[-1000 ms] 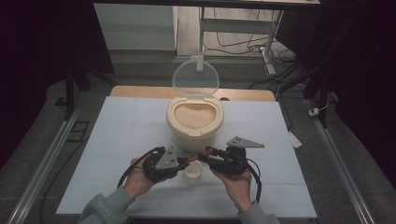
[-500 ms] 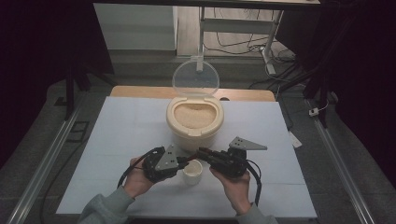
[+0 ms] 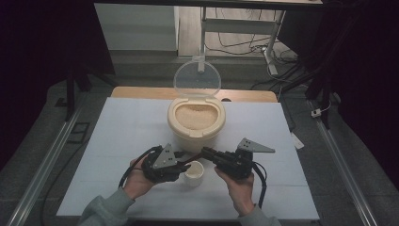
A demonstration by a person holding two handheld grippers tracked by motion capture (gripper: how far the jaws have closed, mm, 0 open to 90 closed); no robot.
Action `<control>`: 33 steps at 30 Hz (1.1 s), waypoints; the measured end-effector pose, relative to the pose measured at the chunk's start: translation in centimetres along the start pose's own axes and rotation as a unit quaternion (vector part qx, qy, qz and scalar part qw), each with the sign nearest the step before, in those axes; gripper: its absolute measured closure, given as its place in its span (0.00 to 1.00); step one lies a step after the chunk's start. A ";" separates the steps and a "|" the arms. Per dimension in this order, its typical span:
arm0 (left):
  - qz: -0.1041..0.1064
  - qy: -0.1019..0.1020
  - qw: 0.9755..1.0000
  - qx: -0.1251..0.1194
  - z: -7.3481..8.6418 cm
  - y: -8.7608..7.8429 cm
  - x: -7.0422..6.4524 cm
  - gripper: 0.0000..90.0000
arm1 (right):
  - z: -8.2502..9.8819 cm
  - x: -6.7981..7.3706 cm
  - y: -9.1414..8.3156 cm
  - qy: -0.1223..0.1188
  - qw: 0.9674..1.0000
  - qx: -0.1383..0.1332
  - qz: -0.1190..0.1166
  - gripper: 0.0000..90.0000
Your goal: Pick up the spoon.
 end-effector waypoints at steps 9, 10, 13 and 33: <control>-0.010 -0.056 0.998 -0.004 1.8 -1.5 0.6 0.31 | -0.7 -0.1 -0.9 -0.021 1.000 -0.021 0.002 0.93; -0.012 -0.062 0.998 -0.003 2.2 -1.7 0.8 0.31 | -0.8 -0.2 -1.0 -0.021 0.999 -0.025 0.000 0.93; -0.016 -0.079 0.997 -0.001 3.3 -2.3 1.4 0.29 | -1.0 -0.3 -1.3 -0.025 0.999 -0.030 0.001 0.93; -0.048 -0.183 0.982 0.025 11.3 -4.9 3.6 0.19 | -2.4 -1.2 -3.4 -0.040 0.997 -0.060 0.021 0.93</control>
Point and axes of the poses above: each handheld gripper's, and its own axes: y roughly forward along the jaws, z roughly out of its underside, x roughly to its left, the point moved 6 cm from there along y, roughly forward along the jaws, and after that the axes turned 1 degree about -z, right-handed, at the moved point
